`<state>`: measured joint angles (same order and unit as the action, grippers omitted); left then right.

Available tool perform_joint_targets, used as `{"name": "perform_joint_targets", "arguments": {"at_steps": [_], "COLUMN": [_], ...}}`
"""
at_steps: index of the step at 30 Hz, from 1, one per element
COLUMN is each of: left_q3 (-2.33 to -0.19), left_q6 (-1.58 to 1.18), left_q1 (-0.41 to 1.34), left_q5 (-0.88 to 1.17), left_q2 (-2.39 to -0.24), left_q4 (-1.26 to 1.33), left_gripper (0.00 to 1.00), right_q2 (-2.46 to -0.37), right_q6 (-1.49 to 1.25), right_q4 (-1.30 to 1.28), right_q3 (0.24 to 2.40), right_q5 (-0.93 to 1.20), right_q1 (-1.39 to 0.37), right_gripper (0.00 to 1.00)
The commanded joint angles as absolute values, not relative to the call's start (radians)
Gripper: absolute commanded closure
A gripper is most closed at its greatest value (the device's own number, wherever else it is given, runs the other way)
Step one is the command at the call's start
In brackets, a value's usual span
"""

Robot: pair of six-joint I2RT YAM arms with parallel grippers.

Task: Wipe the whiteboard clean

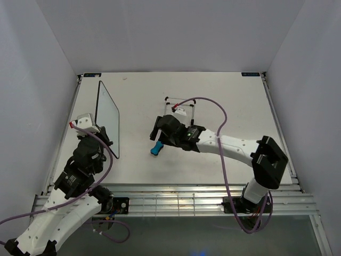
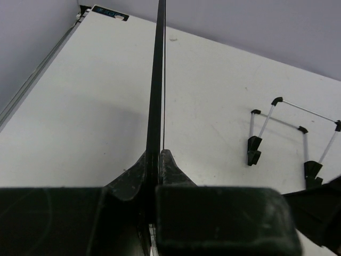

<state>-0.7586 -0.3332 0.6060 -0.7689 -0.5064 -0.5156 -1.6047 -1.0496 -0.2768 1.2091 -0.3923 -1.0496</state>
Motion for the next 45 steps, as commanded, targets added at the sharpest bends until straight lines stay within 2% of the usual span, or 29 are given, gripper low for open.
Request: {"name": "perform_joint_targets", "arguments": {"at_steps": [1,8,19,25,28,35,45], "left_q3": [-0.750,-0.726,-0.724,-0.732,-0.732,-0.735,-0.738], "left_q6": [-0.296,-0.267,-0.282,-0.285,-0.285,-0.287,-0.285], "left_q1": [0.601,0.600,0.600,0.600,0.600,0.600,0.600], "left_q5": [-0.719,-0.647,-0.574,-0.535,-0.522,-0.494,-0.471], "left_q2": [-0.459,-0.419,-0.422,-0.436,-0.436,-0.448,-0.462], "left_q4": [-0.371,-0.344,-0.353,-0.360,-0.359,-0.362,-0.367], "left_gripper": [1.00,1.00,1.00,1.00,1.00,1.00,1.00], "right_q2": [-1.711,-1.963,-2.149,-2.175,-2.178,-2.177,-2.166], "right_q6": [-1.187,-1.302,-1.359,-1.400,-1.402,-1.385,-1.356], "right_q4": [-0.391,-0.659,-0.735,-0.773,-0.765,-0.741,-0.716], "right_q3": [1.331,1.590,1.693,1.686,1.683,1.690,1.700], "right_q5": [-0.512,-0.661,-0.673,-0.675,-0.680,-0.676,-0.670], "right_q1": [-1.087,-1.147,-1.138,-1.138,-1.138,-1.138,-1.140], "right_gripper": [0.13,0.15,0.18,0.23,0.29,0.33,0.34]}}
